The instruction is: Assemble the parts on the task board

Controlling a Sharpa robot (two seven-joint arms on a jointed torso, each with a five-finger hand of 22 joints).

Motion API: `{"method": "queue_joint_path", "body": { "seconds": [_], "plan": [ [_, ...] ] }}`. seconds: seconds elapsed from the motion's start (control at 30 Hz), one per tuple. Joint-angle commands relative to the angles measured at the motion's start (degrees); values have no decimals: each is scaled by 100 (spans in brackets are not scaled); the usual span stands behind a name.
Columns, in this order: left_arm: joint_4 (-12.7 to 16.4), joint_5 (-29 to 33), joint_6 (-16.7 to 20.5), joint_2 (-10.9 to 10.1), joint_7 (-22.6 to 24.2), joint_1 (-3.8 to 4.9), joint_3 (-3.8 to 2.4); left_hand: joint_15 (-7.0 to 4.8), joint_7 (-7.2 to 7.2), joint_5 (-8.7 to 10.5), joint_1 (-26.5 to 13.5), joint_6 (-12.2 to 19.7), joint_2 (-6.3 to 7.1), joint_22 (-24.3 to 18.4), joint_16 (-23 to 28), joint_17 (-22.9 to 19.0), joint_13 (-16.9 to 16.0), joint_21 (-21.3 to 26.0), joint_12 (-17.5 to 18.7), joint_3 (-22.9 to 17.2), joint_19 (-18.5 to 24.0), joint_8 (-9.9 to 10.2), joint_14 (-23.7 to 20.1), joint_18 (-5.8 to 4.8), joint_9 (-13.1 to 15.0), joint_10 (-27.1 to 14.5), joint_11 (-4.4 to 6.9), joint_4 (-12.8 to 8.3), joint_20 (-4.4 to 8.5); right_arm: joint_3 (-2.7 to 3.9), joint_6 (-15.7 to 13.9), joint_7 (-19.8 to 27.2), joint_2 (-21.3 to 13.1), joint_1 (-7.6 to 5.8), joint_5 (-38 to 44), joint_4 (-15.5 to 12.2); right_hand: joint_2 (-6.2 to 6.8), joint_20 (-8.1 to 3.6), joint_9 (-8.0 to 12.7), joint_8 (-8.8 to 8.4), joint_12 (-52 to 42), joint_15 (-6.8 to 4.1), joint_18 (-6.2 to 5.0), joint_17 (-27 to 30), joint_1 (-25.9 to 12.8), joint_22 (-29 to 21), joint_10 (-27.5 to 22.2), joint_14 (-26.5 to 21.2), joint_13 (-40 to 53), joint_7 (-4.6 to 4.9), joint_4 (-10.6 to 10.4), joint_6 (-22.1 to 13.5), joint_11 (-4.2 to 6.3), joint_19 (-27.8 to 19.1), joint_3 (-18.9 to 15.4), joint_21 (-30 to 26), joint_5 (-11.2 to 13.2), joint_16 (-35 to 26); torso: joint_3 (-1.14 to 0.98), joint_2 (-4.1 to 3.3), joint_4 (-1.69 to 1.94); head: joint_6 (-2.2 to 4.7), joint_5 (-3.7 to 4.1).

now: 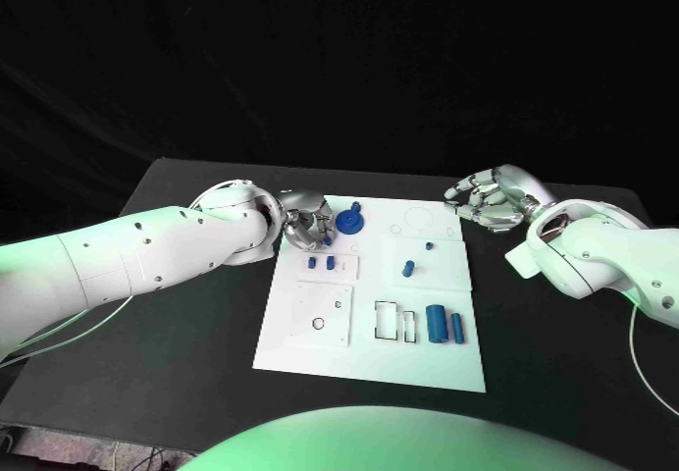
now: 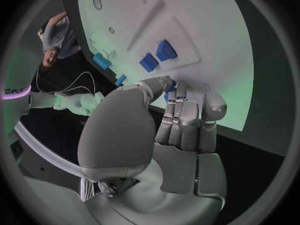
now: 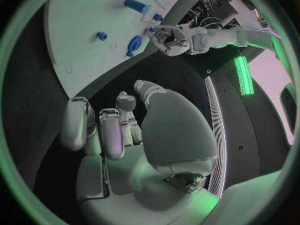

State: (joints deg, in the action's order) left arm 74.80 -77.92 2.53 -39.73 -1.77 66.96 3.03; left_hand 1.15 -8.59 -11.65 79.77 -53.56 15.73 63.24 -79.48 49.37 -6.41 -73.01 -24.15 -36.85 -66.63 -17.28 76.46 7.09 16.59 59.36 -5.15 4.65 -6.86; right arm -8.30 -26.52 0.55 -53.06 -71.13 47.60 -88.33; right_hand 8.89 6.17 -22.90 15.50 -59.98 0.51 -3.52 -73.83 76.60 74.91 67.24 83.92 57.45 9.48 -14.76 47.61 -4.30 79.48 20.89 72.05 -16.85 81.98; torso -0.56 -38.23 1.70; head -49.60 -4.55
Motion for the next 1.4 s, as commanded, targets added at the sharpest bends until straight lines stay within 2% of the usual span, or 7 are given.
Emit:
{"method": "queue_joint_path", "body": {
  "seconds": [0.03,0.4,0.7,0.87,1.0,1.17,1.4],
  "plan": [
    [21,-26,86,0,52,-2,-3,13,22,-8,-52,57,38,-16,35,-55,1,43,44,6,61,40,-66,-10,-13,-108,-19,-53,-13,0,9,19,4,4,45,0,8,-9,-8,24,41,-50,-99,19,-48,328,-14,213,-32,-4,-11,-62,-3,-32,18,-32,-35,-41,0,-4,1,6,-3],
    [47,4,121,-51,84,-11,-7,195,76,-20,-184,521,76,-184,112,-411,28,190,191,263,225,338,-262,30,-130,-778,-220,-169,-176,0,96,-7,2,5,82,19,83,-15,-11,75,1227,-55,-174,501,-18,101,-818,82,-1199,-1,39,-130,-4,-215,146,-421,-6,-355,3,-2,-3,7,1],
    [141,58,164,-210,102,-25,-16,304,66,-63,108,721,-141,-503,184,-918,70,458,-10,1302,491,433,-540,100,-207,-1436,-340,-35,-292,0,266,-95,-3,10,348,55,283,24,-23,213,2576,2,-225,843,-52,-99,-1196,29,-2451,52,130,-110,-86,-282,377,-802,303,-637,3,2,4,17,9],
    [233,339,232,-373,235,-25,-59,307,30,-71,187,684,-186,-633,252,-1161,70,558,-82,1395,607,414,-664,130,-208,-1471,-342,12,-298,0,458,-158,5,17,878,80,310,26,6,247,3115,3,-226,809,129,-96,-1094,50,-3048,43,367,43,-97,-252,581,-841,451,-628,6,1,1,28,17],
    [305,1418,363,-584,585,-22,-125,291,-72,-48,181,609,-227,-700,486,-1827,68,620,-261,1603,662,386,-969,141,-223,-1498,-329,251,-293,0,599,-190,0,23,1716,71,313,23,38,245,3457,8,-221,758,291,-66,-1161,61,-3403,11,592,114,-99,-243,785,-838,482,-595,2,5,5,95,126],
    [401,3497,592,-815,1278,-12,-179,339,-289,-78,509,402,-404,-1826,1555,-2831,207,1710,-395,1984,1690,333,-1900,351,-268,-1835,-365,892,-329,0,860,-276,53,45,2950,65,335,50,100,197,3912,41,-205,721,299,20,-1153,70,-3903,9,761,213,-139,-208,1011,-764,549,-562,3,6,0,168,247],
    [600,5739,739,-985,2012,-8,-197,312,-264,-68,812,208,-420,-2316,2598,-3318,252,2420,-680,1460,1675,307,-2008,354,-332,-1381,-307,1096,-300,-2,1111,-513,226,89,4176,110,374,24,164,131,4250,34,-178,624,217,140,-913,125,-4346,-31,872,355,-117,-127,1179,-624,766,-492,12,1,-13,246,332]
  ]
}}
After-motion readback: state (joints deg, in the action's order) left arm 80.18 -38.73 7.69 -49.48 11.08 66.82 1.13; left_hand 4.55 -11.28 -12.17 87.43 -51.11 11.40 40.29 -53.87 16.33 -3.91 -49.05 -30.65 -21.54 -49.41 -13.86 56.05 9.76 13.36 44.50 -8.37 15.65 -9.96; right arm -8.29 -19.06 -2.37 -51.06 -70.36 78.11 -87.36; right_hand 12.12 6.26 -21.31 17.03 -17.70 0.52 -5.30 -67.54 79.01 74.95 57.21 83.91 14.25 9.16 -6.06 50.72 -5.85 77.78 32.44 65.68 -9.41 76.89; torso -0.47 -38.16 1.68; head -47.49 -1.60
